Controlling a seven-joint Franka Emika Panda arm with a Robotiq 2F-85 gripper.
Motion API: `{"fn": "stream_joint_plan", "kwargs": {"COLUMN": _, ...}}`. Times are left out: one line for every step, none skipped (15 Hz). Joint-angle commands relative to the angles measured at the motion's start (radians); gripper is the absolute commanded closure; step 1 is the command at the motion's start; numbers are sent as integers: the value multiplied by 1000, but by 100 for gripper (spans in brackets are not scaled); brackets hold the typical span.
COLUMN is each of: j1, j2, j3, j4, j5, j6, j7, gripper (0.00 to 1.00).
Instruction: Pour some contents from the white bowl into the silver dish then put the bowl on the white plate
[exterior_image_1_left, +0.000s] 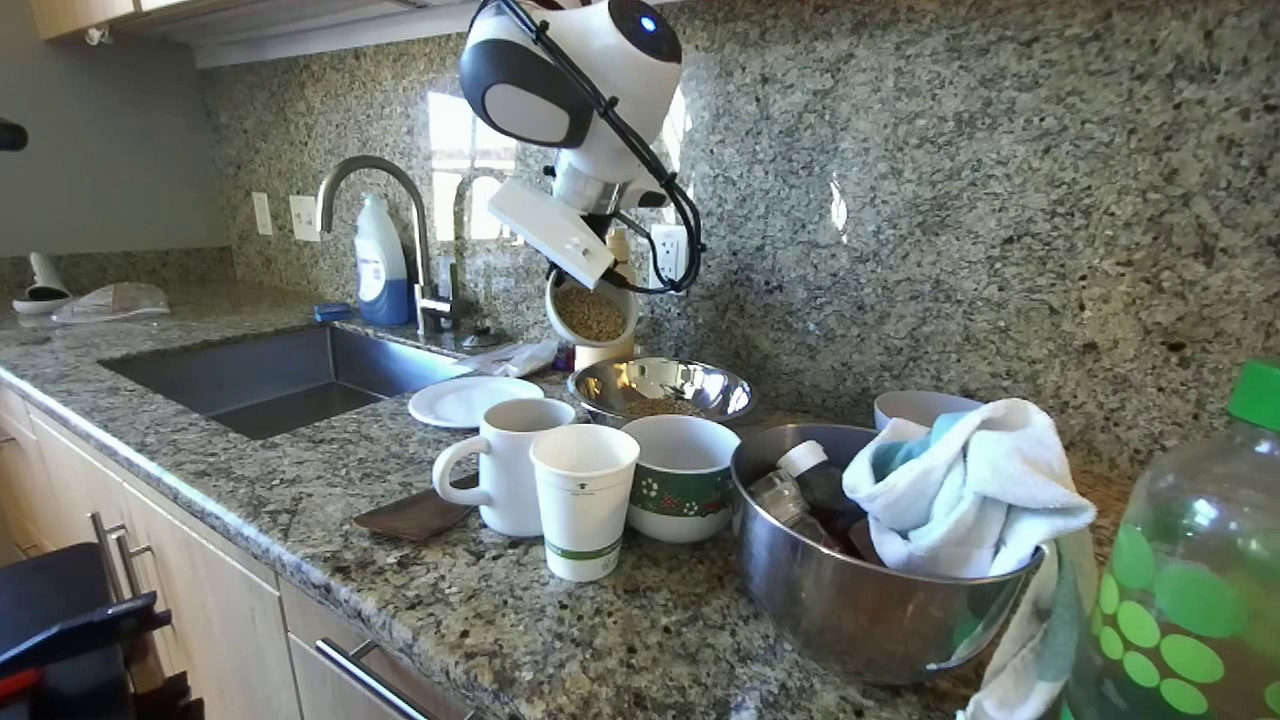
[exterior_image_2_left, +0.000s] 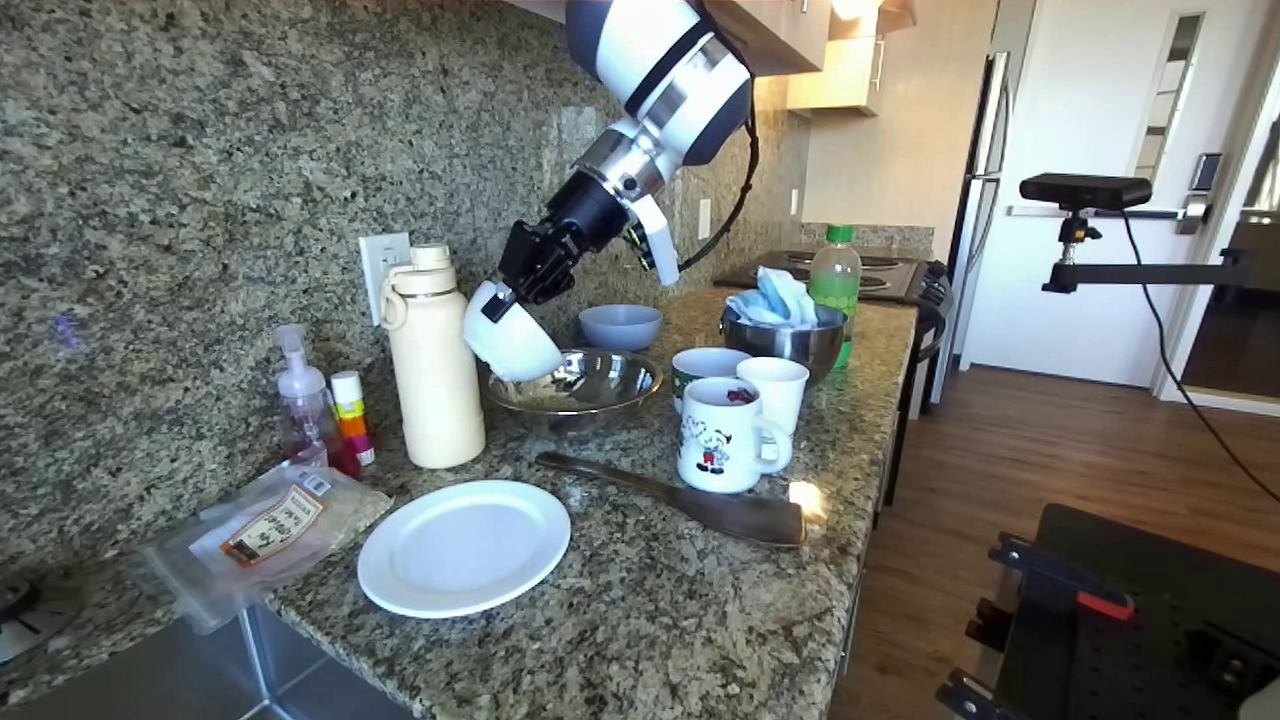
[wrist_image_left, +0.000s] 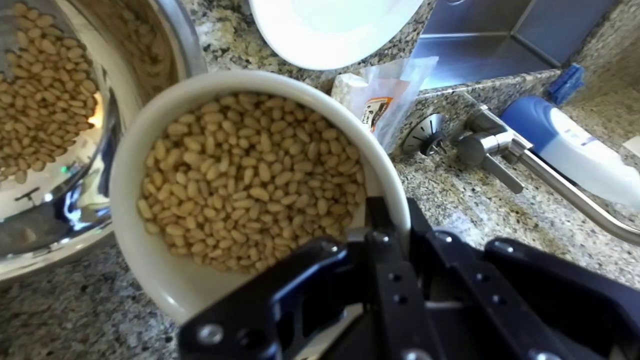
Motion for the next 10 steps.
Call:
{"fn": "stream_joint_plan", "kwargs": {"j1": 8, "j2": 26, "j3": -36, "j4": 57, "j5": 97, "j6": -66, "j7": -79, "gripper": 98}}
{"fn": "stream_joint_plan", "kwargs": {"j1": 11, "j2": 35, "j3": -46, "j4": 67, "j5": 112, "j6": -74, "j7": -88, "gripper": 98}}
{"fn": "stream_joint_plan", "kwargs": {"j1": 15, "j2": 47, "j3": -56, "j4": 82, "j5": 117, "j6": -83, "j7": -85, "gripper": 98}}
{"fn": "stream_joint_plan", "kwargs": {"j1": 18, "j2": 57, "j3": -64, "j4": 97, "j5": 116, "j6": -96, "j7": -85, "gripper": 98}}
{"fn": "stream_joint_plan", "kwargs": {"j1": 15, "j2": 70, "j3": -70, "j4": 119, "j5": 104, "j6": -132, "j7": -83, "gripper": 98}}
{"fn": "stream_joint_plan", "kwargs": {"j1": 8, "j2": 84, "j3": -74, "j4": 147, "j5": 89, "j6": -189, "j7": -85, "gripper": 98}}
{"fn": "stream_joint_plan", "kwargs": {"j1": 0, "j2": 98, "j3": -77, "j4": 175, "j5": 84, "j6": -251, "j7": -99, "gripper": 98}}
{"fn": "stream_joint_plan", "kwargs": {"j1": -7, "j2": 114, "j3": -81, "j4": 208, "j5": 79, "j6": -320, "j7": -116, "gripper": 98}}
{"fn": "stream_joint_plan", "kwargs": {"j1": -9, "j2": 129, "j3": -88, "j4": 238, "j5": 75, "j6": -378, "j7": -132, "gripper": 98}}
{"fn": "stream_joint_plan", "kwargs": {"j1": -8, "j2": 145, "j3": -95, "j4": 267, "j5": 73, "j6": -426, "j7": -140, "gripper": 98}}
